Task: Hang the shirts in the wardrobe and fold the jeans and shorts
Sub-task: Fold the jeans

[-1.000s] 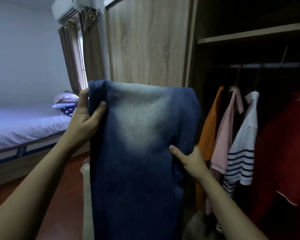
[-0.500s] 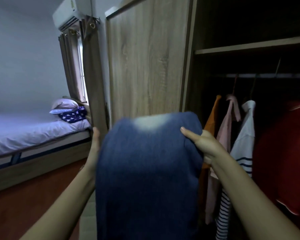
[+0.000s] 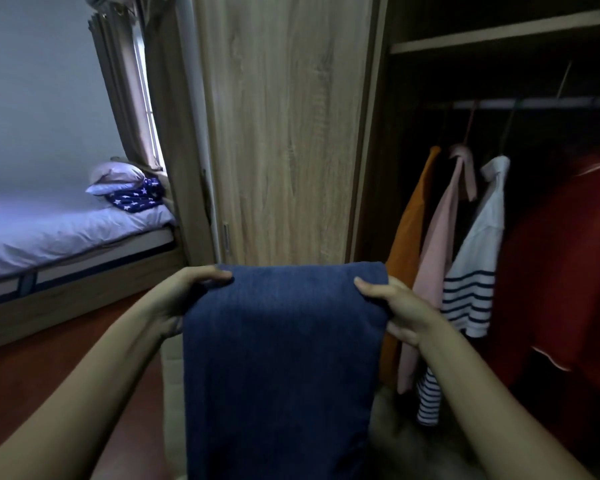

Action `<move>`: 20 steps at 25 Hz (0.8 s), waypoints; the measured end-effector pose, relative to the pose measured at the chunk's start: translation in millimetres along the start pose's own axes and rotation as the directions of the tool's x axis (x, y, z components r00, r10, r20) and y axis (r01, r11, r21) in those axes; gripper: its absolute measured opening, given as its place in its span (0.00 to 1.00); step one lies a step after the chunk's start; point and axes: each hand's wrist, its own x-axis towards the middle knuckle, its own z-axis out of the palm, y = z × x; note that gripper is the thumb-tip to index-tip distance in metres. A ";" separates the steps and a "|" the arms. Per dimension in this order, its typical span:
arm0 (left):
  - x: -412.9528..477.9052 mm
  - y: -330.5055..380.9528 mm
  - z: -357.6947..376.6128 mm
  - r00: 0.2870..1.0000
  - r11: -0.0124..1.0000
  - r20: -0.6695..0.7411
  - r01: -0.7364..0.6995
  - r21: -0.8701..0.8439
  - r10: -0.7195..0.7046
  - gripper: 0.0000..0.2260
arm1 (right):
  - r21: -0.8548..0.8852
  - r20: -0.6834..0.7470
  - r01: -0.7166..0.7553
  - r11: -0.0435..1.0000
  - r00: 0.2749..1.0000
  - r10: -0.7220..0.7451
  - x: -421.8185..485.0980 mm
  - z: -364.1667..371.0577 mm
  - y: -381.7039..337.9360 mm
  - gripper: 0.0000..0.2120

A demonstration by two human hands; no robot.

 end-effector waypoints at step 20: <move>-2.2 13.9 -42.0 0.722 0.433 0.042 -0.459 0.776 0.690 0.23 | 0.243 0.135 -0.107 0.964 0.988 0.075 -21.1 39.8 -62.4 0.19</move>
